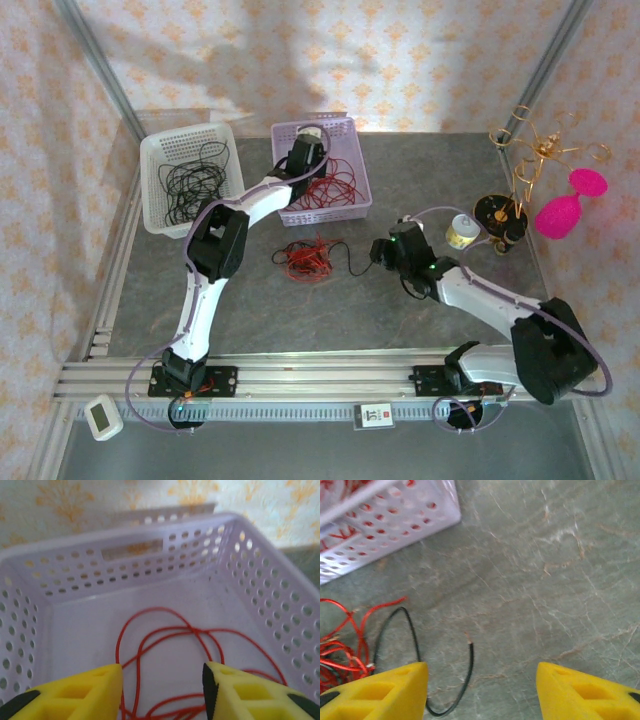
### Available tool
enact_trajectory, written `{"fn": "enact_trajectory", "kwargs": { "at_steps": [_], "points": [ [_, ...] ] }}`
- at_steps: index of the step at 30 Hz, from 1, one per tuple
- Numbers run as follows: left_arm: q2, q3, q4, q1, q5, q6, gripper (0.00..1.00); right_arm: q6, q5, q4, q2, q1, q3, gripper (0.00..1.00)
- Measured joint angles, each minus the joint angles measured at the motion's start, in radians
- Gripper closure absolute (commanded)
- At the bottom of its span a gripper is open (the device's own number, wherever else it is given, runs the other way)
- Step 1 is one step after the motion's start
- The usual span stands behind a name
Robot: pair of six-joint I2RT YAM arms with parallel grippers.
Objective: Untangle the cables
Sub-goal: Place the cable into the container, then untie the cable from multiple cables.
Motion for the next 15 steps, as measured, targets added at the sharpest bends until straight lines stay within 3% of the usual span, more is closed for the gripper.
{"fn": "enact_trajectory", "kwargs": {
  "at_steps": [8, 15],
  "points": [
    [-0.135, -0.098, -0.109, 0.002, 0.06, 0.014, 0.48, 0.001, -0.072, 0.076, 0.134, -0.006, 0.01, 0.53],
    [-0.554, -0.424, -0.069, -0.007, 0.148, 0.006, 0.47, 0.017, -0.092, 0.14, 0.247, -0.006, 0.036, 0.67]
  ]
}}
